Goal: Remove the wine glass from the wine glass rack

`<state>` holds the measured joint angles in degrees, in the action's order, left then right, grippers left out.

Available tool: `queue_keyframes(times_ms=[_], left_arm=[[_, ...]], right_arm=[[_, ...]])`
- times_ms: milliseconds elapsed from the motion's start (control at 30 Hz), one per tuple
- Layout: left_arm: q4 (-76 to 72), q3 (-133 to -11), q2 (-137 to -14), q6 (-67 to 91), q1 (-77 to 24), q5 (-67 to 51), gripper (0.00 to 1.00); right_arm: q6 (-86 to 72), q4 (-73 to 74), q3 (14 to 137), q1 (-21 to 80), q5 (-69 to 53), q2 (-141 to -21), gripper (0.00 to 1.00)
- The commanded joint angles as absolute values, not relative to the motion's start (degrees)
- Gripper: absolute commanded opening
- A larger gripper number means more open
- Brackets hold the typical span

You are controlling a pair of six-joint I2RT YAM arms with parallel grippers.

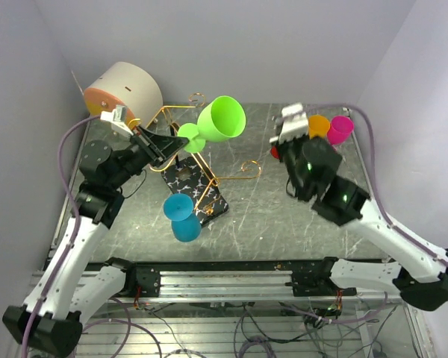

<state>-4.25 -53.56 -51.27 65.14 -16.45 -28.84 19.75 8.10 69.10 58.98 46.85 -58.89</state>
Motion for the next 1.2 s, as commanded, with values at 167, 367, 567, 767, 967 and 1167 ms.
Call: queue_keyframes(times_ms=[167, 367, 567, 767, 967, 1167], left_arm=[[10.3, -57.5, -43.3, 48.4, -16.1, -15.8, 0.07], [13.1, -58.9, -43.5, 44.5, -16.1, -15.5, 0.07], [11.9, -60.3, -46.8, 43.0, -16.1, -19.0, 0.07], [9.3, -60.9, -48.9, 43.8, -16.1, -21.8, 0.07], [9.6, -62.1, -49.3, 43.6, -16.1, -21.9, 0.07], [9.3, -62.0, -49.1, 43.8, -16.1, -22.2, 0.07]], right_arm=[[-12.3, 40.2, 98.1, 32.3, 10.8, -75.2, 0.0], [-18.6, 30.1, 97.8, 30.1, -19.6, -73.3, 0.39], [-23.1, 25.2, 97.2, 30.2, -37.9, -72.9, 0.43], [-22.4, 26.8, 97.9, 30.2, -37.9, -74.2, 0.42], [-20.8, 28.1, 98.0, 30.2, -35.9, -75.4, 0.41], [-20.0, 28.2, 97.7, 30.2, -35.0, -76.4, 0.41]])
